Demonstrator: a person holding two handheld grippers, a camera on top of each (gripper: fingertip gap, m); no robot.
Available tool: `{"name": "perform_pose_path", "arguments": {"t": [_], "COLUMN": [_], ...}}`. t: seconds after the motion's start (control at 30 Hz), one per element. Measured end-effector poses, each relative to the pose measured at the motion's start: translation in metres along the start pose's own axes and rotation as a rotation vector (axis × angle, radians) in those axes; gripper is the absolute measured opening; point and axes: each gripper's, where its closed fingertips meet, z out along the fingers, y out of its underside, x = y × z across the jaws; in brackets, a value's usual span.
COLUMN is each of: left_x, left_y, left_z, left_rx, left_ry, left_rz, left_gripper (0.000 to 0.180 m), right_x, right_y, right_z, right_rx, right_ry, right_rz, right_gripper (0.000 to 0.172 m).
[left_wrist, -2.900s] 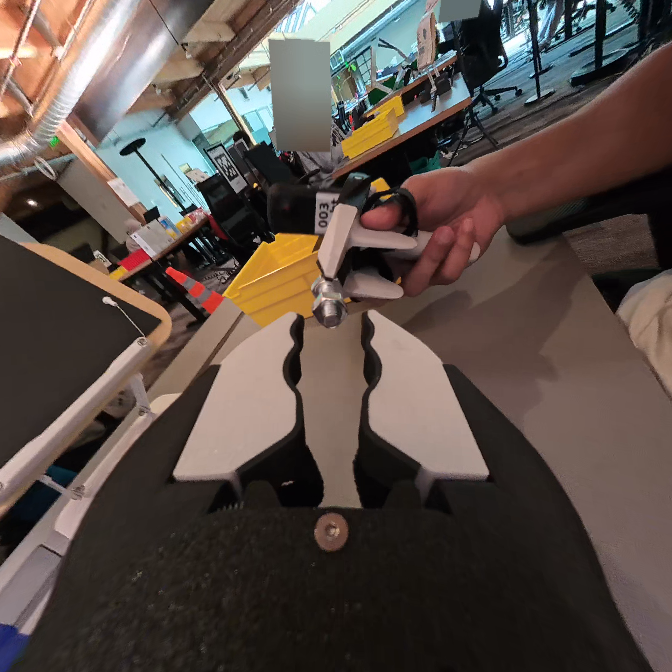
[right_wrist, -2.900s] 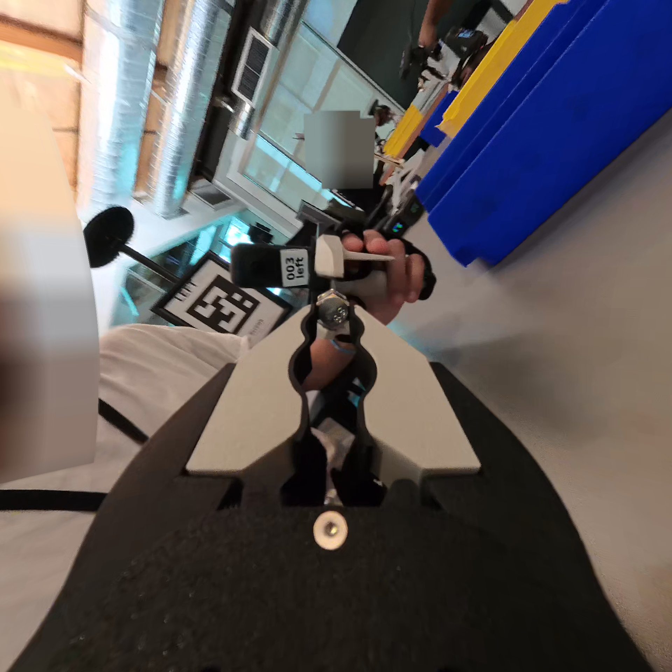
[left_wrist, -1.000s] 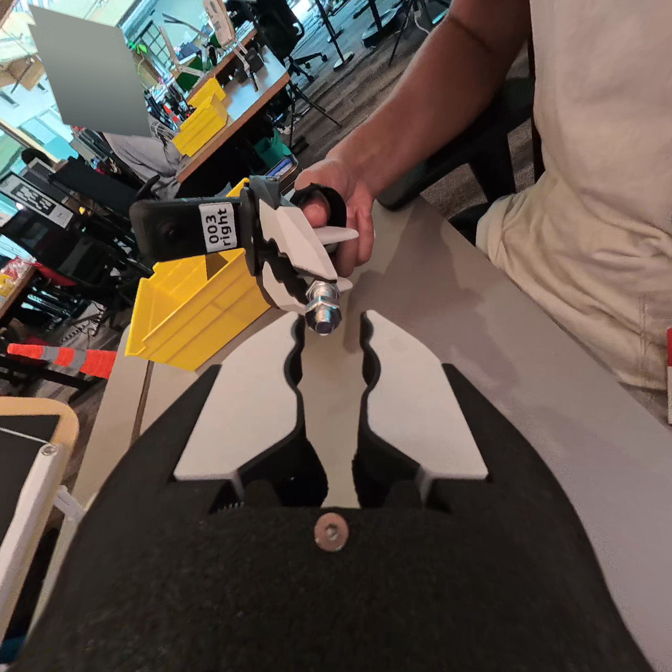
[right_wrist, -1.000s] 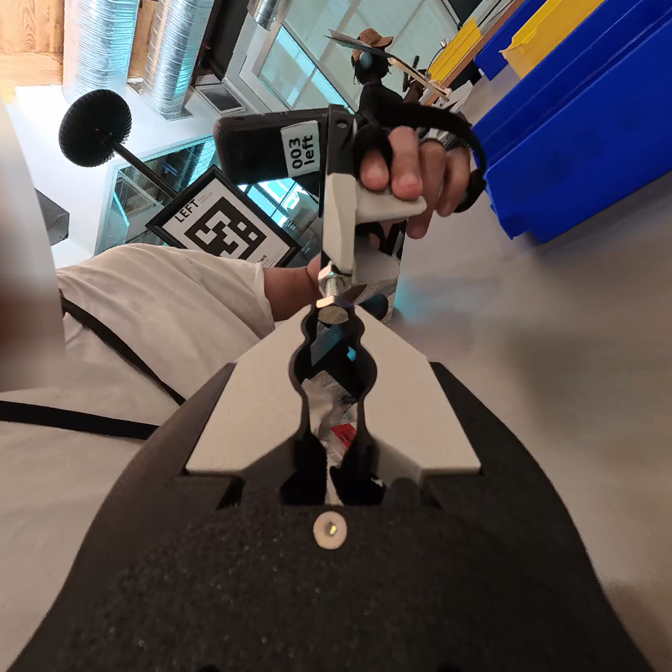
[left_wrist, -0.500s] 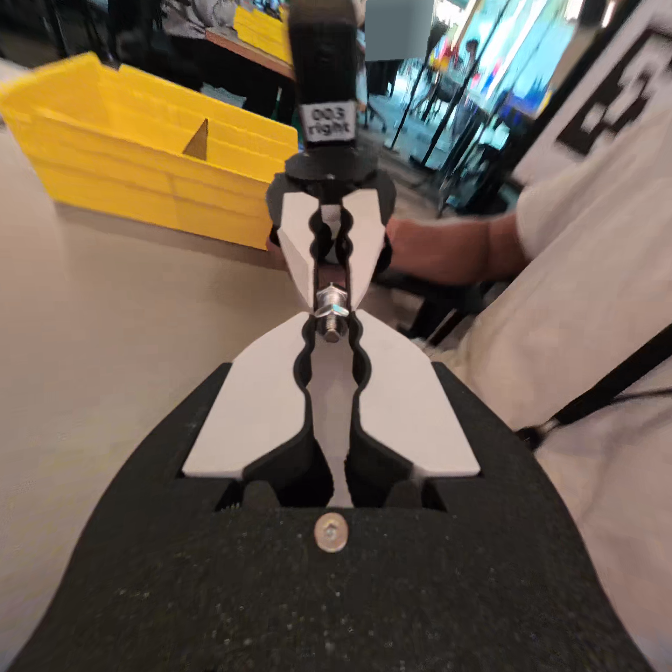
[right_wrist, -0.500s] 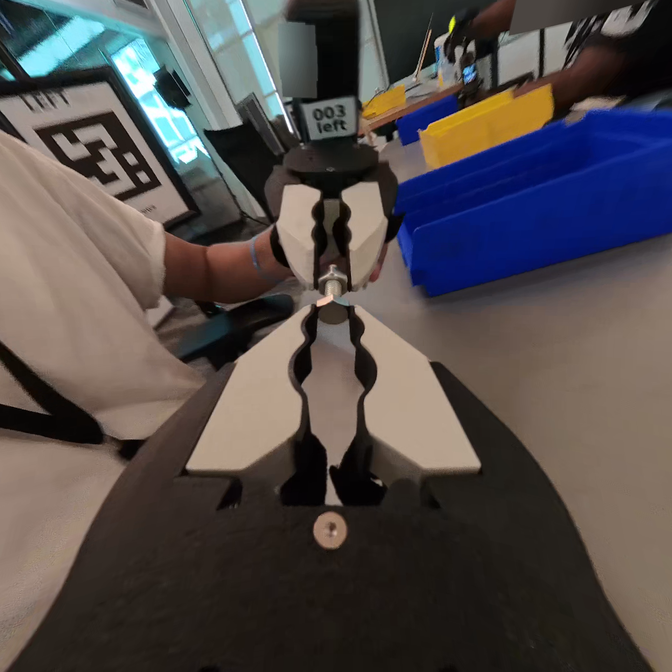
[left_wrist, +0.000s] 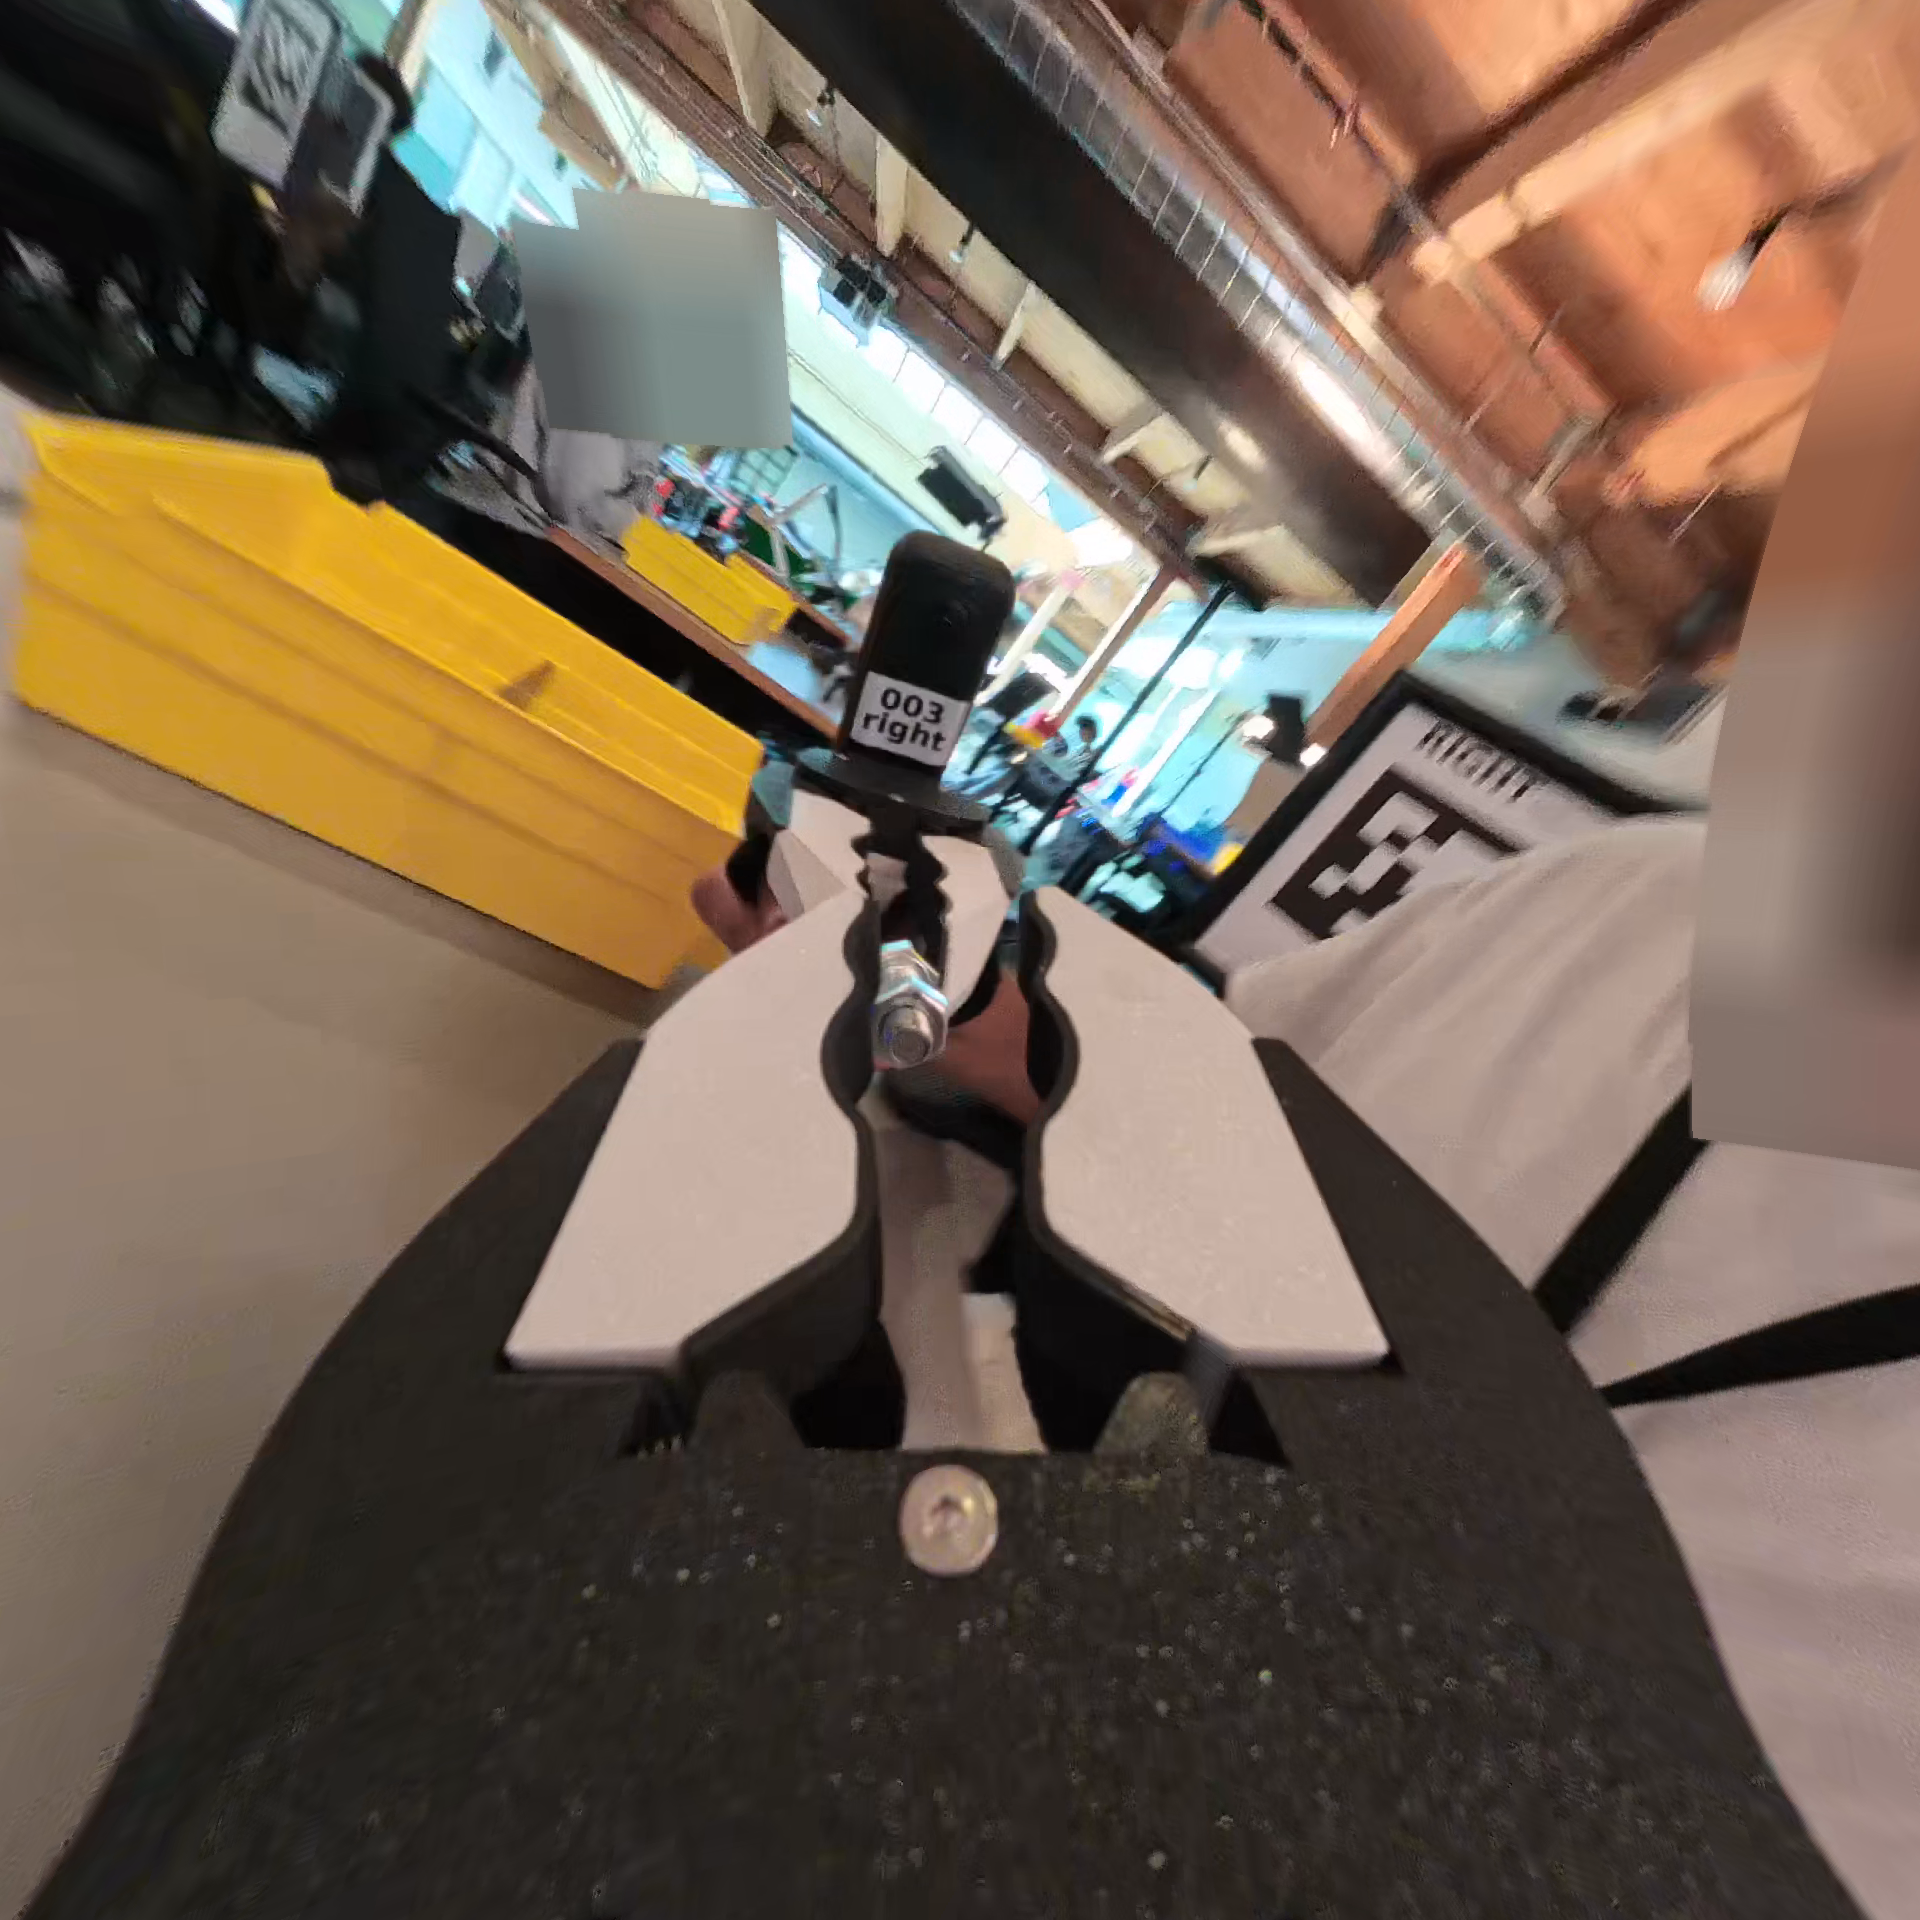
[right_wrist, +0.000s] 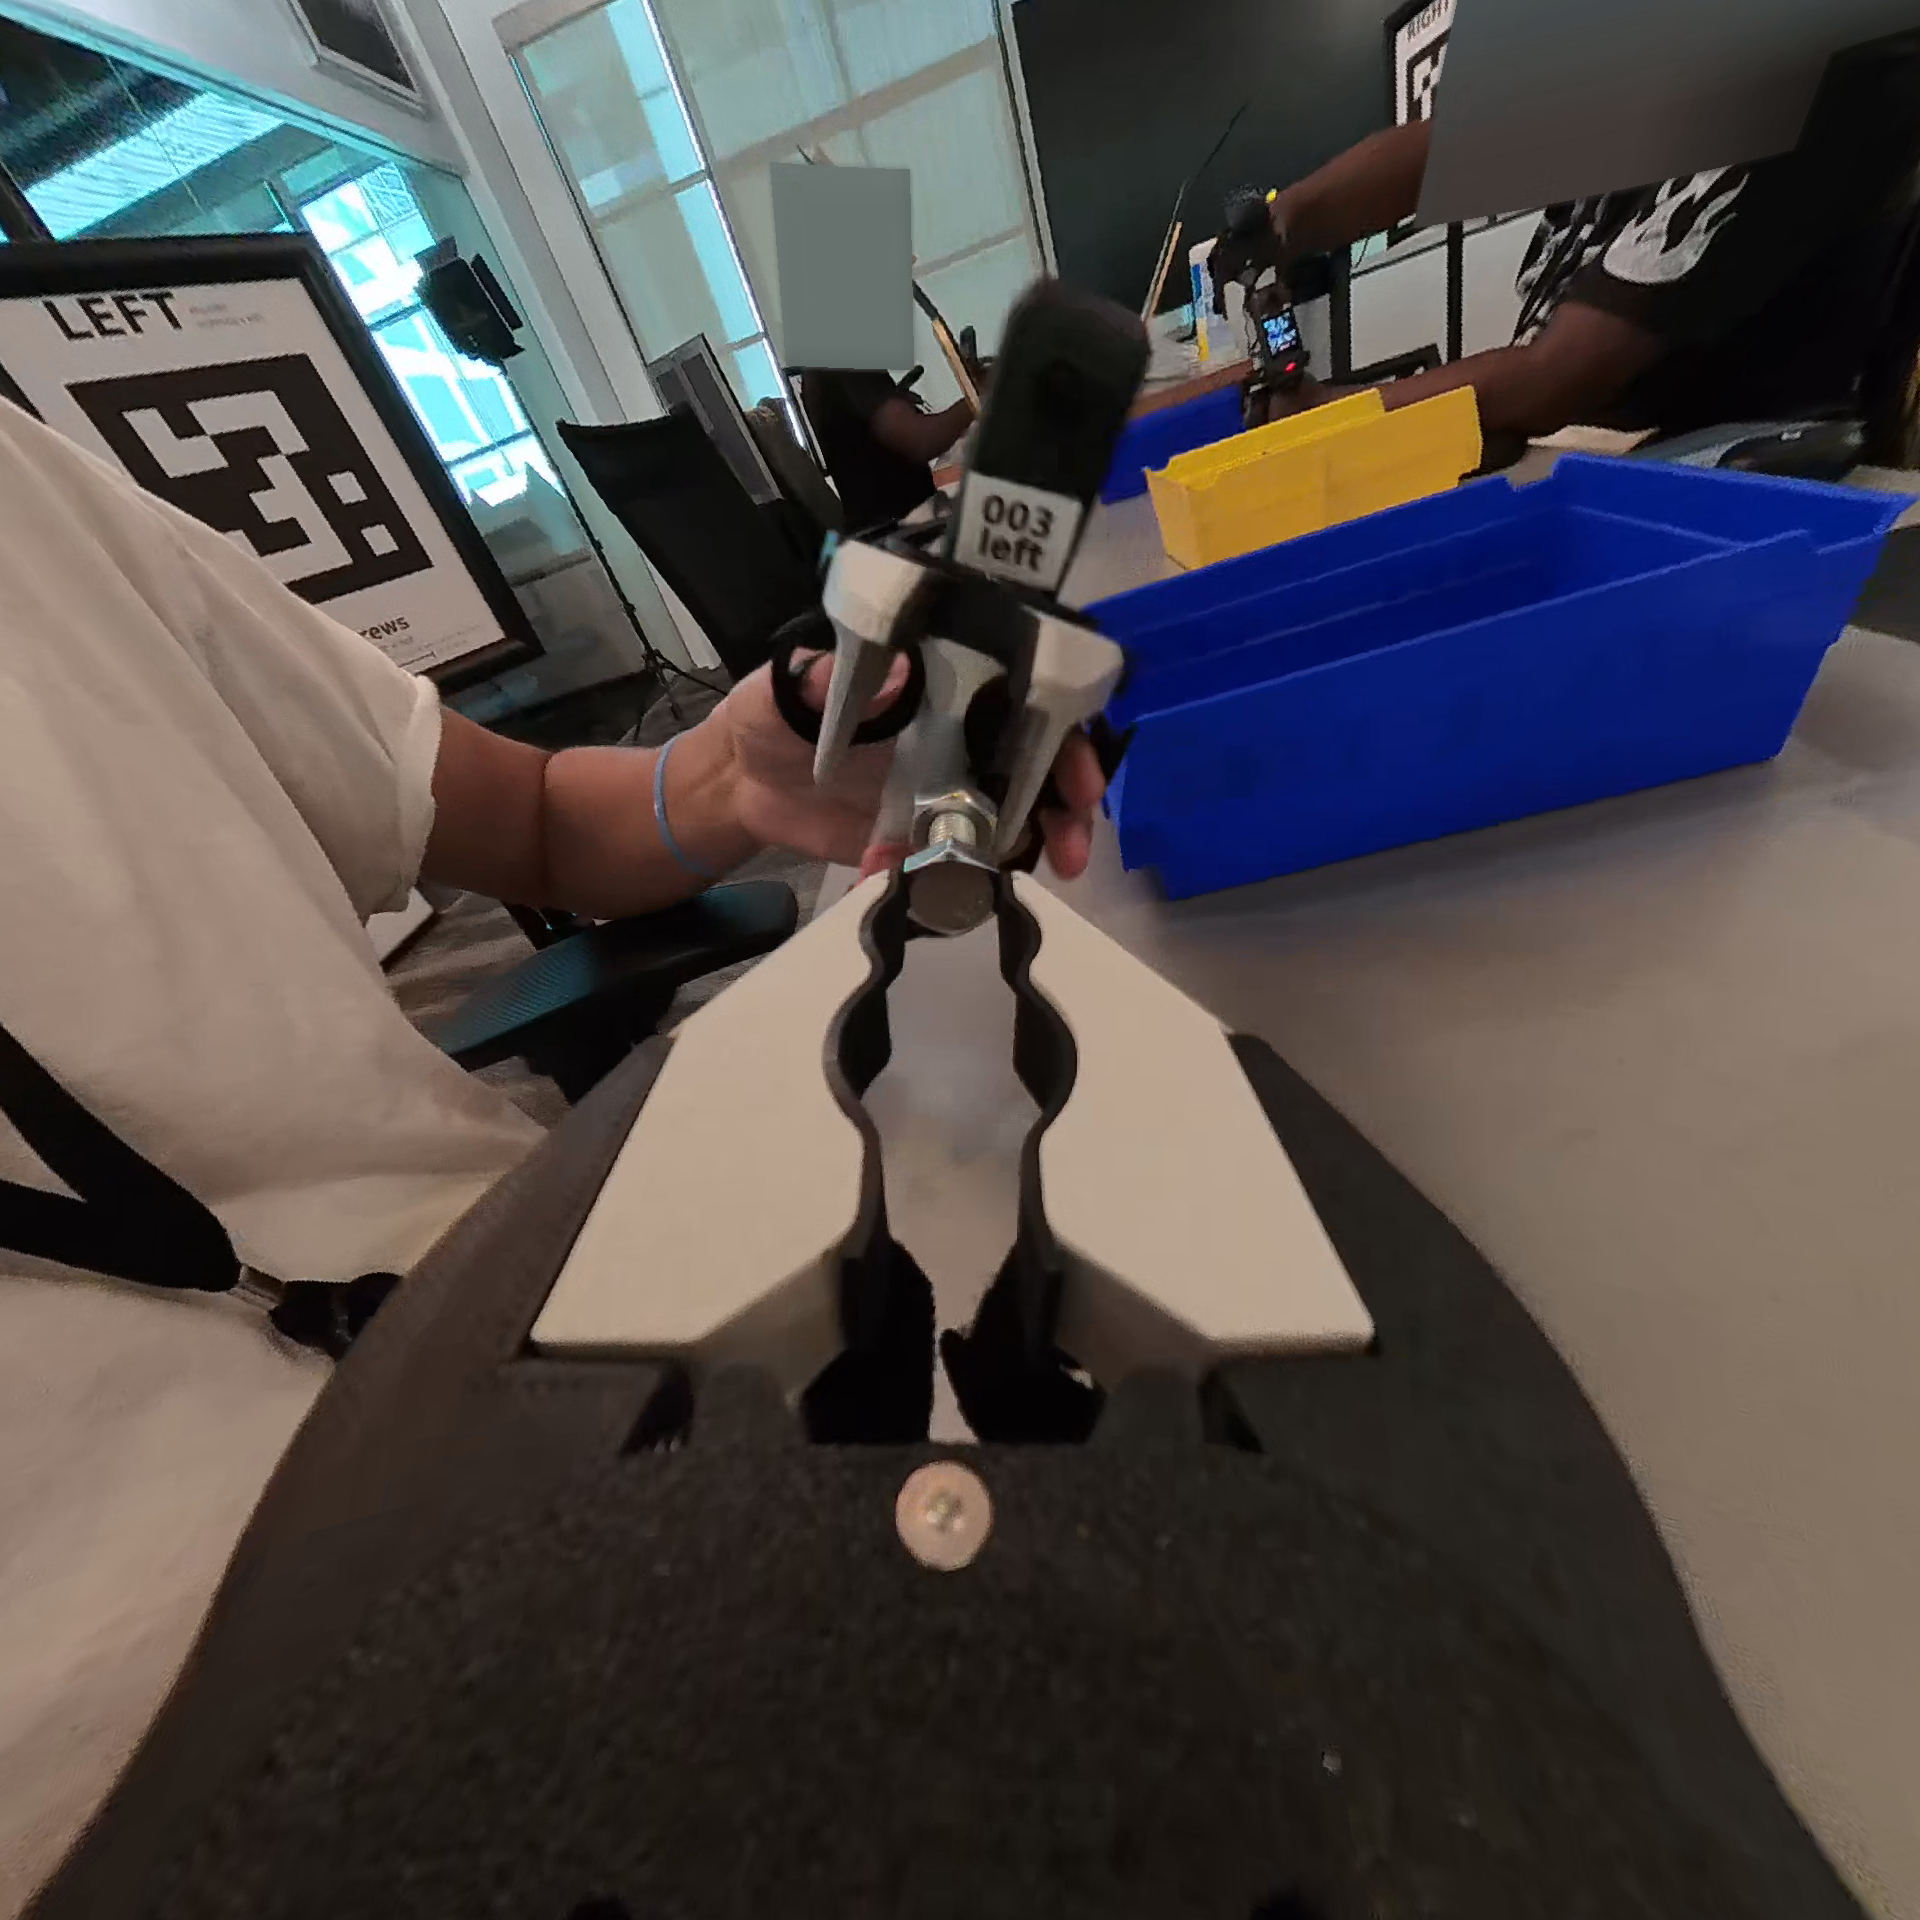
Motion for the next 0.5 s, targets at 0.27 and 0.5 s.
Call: {"name": "perform_pose_path", "arguments": {"t": [0.27, 0.5], "left_x": [-0.009, 0.006], "left_y": [0.026, 0.040], "left_z": [-0.009, 0.000], "left_rx": [-0.339, -0.413], "left_ry": [-0.164, -0.108], "left_rz": [0.898, 1.326], "left_gripper": [0.058, 0.052], "right_x": [-0.001, -0.004], "right_y": [0.002, 0.001], "right_z": [0.002, 0.003], "right_rx": [0.017, 0.035], "right_ry": [-0.062, -0.110], "right_rz": [0.128, 0.191], "right_gripper": [0.017, 0.017]}}
